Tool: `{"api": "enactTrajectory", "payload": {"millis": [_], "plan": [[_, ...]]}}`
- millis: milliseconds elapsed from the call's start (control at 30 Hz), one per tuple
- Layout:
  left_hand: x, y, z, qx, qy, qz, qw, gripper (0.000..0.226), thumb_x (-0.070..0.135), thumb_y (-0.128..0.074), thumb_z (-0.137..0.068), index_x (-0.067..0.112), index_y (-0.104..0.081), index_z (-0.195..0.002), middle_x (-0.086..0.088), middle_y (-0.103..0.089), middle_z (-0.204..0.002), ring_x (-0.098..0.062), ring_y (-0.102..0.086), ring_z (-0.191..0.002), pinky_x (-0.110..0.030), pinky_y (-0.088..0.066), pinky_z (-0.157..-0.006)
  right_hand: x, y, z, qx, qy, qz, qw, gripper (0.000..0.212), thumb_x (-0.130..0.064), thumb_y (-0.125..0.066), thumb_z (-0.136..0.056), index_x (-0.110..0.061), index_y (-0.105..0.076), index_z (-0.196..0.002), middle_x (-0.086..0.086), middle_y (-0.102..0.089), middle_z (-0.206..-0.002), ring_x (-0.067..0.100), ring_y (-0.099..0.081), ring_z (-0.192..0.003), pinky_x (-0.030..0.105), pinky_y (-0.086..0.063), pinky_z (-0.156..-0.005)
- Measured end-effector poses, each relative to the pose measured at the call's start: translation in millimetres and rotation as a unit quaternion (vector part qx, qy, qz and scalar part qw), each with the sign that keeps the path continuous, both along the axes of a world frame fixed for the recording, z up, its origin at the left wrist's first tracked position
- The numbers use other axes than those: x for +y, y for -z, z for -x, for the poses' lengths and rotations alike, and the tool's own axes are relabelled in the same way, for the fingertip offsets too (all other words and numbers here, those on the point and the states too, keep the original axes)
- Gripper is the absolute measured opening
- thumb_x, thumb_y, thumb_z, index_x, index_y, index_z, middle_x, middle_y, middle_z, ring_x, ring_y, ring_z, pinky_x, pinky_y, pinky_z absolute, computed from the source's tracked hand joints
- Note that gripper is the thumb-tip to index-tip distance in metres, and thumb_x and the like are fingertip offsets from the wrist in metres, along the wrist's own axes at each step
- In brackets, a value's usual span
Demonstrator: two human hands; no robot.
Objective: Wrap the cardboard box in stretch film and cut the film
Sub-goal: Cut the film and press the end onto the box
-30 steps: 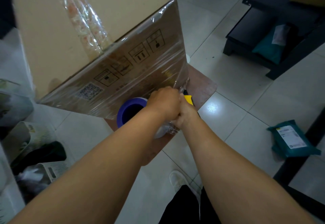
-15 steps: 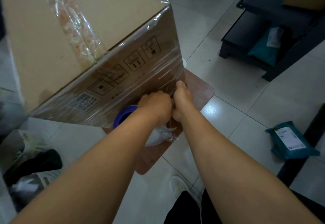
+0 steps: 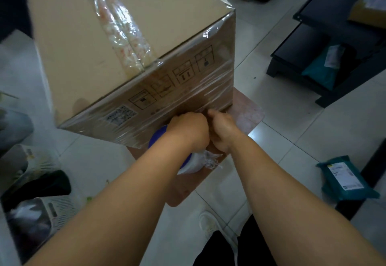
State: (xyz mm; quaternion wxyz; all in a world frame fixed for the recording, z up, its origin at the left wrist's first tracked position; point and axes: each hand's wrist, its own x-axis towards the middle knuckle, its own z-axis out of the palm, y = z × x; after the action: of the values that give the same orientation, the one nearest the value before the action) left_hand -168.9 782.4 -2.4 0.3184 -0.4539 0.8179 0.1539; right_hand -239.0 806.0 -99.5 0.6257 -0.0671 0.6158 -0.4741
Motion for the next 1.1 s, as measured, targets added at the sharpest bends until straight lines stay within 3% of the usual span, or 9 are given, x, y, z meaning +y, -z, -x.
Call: {"api": "enactTrajectory", "payload": {"millis": [100, 200, 300, 467, 567, 667, 800, 1000, 1100], "plan": [[5.2, -6.2, -14.4, 0.045, 0.002, 0.002, 0.999, 0.027, 0.028, -0.041, -0.098, 0.012, -0.06, -0.11, -0.008, -0.061, -0.112, -0.026, -0.056, -0.101, -0.035, -0.041, -0.088, 5.4, 3.8, 23.7, 0.297, -0.199, -0.007, 0.934, 0.023, -0.007, -0.045, -0.096, -0.002, -0.066, -0.089, 0.016, -0.067, -0.094, 0.029, -0.059, -0.089, 0.034, -0.045, -0.076], [12.7, -9.0, -34.0, 0.083, 0.027, 0.039, 0.995, 0.041, 0.038, -0.042, -0.097, 0.019, -0.048, -0.133, -0.005, -0.047, -0.134, -0.026, -0.042, -0.123, -0.039, -0.03, -0.106, 4.4, -10.3, 42.7, 0.446, -0.313, 0.003, 0.838, 0.024, -0.005, -0.048, -0.093, -0.012, -0.064, -0.077, 0.006, -0.063, -0.083, 0.027, -0.056, -0.091, 0.032, -0.041, -0.074], [19.9, -8.8, -54.6, 0.124, 0.008, 0.053, 0.991, 0.063, 0.048, -0.047, -0.092, 0.021, -0.029, -0.146, -0.002, -0.028, -0.15, -0.024, -0.022, -0.139, -0.042, -0.017, -0.114, -10.1, -18.0, 30.5, 0.548, -0.388, 0.047, 0.739, 0.022, -0.009, -0.052, -0.088, -0.005, -0.067, -0.103, 0.015, -0.067, -0.11, 0.033, -0.061, -0.103, 0.033, -0.046, -0.082], [30.1, -2.1, -78.7, 0.154, -0.024, 0.059, 0.986, 0.089, 0.058, -0.058, -0.08, 0.028, -0.012, -0.149, 0.003, -0.007, -0.154, -0.02, -0.005, -0.142, -0.049, -0.011, -0.114, -8.1, -22.4, -6.2, 0.6, -0.448, 0.128, 0.65, 0.025, -0.024, -0.051, -0.092, -0.01, -0.065, -0.106, 0.013, -0.068, -0.108, 0.034, -0.063, -0.101, 0.035, -0.046, -0.077], [34.3, 2.0, -83.0, 0.152, -0.056, 0.053, 0.985, 0.098, 0.06, -0.065, -0.073, 0.036, -0.007, -0.148, 0.006, 0.0, -0.151, -0.021, 0.0, -0.141, -0.06, -0.015, -0.11, 3.3, -16.5, -2.6, 0.556, -0.447, 0.174, 0.679, 0.026, -0.021, -0.056, -0.089, -0.017, -0.068, -0.111, 0.008, -0.069, -0.113, 0.029, -0.062, -0.105, 0.035, -0.048, -0.083], [37.5, 6.0, -83.3, 0.167, -0.102, 0.046, 0.98, 0.102, 0.057, -0.07, -0.071, 0.037, -0.006, -0.147, 0.008, 0.003, -0.149, -0.022, 0.002, -0.139, -0.063, -0.02, -0.107, 5.0, -16.8, 19.1, 0.564, -0.391, 0.105, 0.72, 0.03, -0.011, -0.056, -0.086, -0.021, -0.07, -0.111, 0.005, -0.067, -0.115, 0.026, -0.06, -0.108, 0.03, -0.046, -0.09], [37.9, 10.3, -81.1, 0.168, -0.115, 0.076, 0.976, 0.101, 0.055, -0.071, -0.068, 0.033, -0.011, -0.146, 0.005, -0.006, -0.143, -0.026, -0.005, -0.135, -0.059, -0.03, -0.102, -8.2, -34.0, 23.1, 0.642, -0.371, 0.072, 0.667, 0.029, -0.012, -0.053, -0.089, -0.013, -0.068, -0.113, 0.01, -0.066, -0.113, 0.03, -0.061, -0.105, 0.029, -0.046, -0.082], [41.7, 12.7, -81.4, 0.148, -0.136, 0.099, 0.974, 0.102, 0.057, -0.072, -0.062, 0.033, -0.014, -0.143, 0.002, -0.01, -0.136, -0.028, -0.01, -0.129, -0.056, -0.037, -0.096, -3.3, -41.9, 8.7, 0.601, -0.451, 0.166, 0.638, 0.029, -0.02, -0.051, -0.089, -0.026, -0.066, -0.113, 0.002, -0.067, -0.114, 0.027, -0.062, -0.105, 0.032, -0.047, -0.083], [41.1, 11.5, -87.2, 0.143, -0.19, 0.099, 0.966, 0.1, 0.056, -0.073, -0.061, 0.032, -0.016, -0.14, 0.001, -0.01, -0.136, -0.03, -0.009, -0.129, -0.055, -0.041, -0.093, -4.8, -35.7, 34.1, 0.613, -0.509, 0.103, 0.595, 0.032, -0.019, -0.057, -0.084, -0.024, -0.067, -0.114, 0.005, -0.067, -0.113, 0.03, -0.061, -0.107, 0.035, -0.05, -0.087]]}}
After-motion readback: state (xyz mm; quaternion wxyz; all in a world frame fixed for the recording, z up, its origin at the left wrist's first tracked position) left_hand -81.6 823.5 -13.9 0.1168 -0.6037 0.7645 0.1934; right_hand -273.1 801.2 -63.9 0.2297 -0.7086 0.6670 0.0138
